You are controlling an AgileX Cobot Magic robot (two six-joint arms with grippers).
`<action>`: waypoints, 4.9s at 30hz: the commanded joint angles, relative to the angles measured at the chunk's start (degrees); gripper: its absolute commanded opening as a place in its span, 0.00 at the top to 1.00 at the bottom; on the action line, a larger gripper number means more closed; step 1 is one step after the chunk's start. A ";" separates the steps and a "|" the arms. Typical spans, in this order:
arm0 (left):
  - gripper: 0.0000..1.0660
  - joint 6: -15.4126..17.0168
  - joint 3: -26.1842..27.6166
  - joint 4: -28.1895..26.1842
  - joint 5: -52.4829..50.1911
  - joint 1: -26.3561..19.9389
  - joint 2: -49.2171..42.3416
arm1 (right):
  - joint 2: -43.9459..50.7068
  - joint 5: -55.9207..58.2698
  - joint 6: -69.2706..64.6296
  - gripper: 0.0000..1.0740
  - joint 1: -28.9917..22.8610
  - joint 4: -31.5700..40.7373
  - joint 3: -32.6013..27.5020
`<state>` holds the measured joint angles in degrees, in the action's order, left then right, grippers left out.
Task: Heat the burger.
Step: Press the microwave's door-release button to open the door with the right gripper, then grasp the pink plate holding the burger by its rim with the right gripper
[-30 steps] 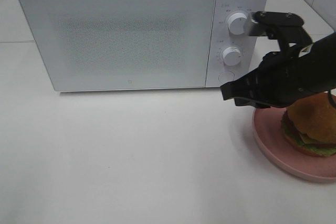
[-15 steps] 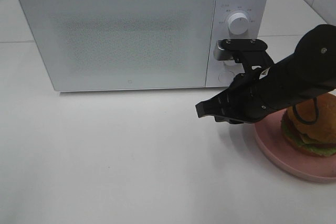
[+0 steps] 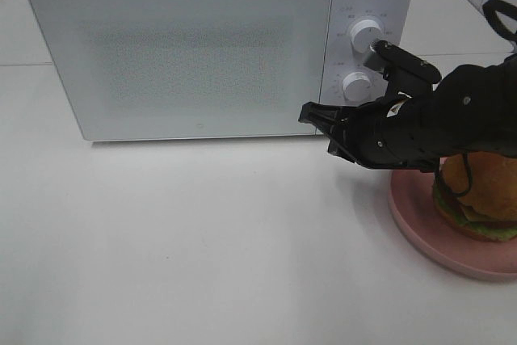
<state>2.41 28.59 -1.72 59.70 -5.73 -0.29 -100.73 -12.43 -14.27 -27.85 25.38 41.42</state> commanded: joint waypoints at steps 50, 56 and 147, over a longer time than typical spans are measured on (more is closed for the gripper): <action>0.08 0.06 -0.17 -0.29 -0.40 0.34 -1.15 | -17.59 -44.86 -66.35 1.00 -0.29 -5.73 -2.18; 0.08 0.06 -0.17 -0.29 -0.40 0.34 -1.15 | -17.70 -44.92 -65.09 1.00 -0.29 -0.17 -2.12; 0.08 0.06 -0.17 -0.29 -0.40 0.34 -1.15 | 2.29 -20.57 -30.83 0.84 2.35 -65.95 -1.78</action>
<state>2.41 28.59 -1.72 59.70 -5.73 -0.29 -100.78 -38.90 -46.07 -25.44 -36.15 38.39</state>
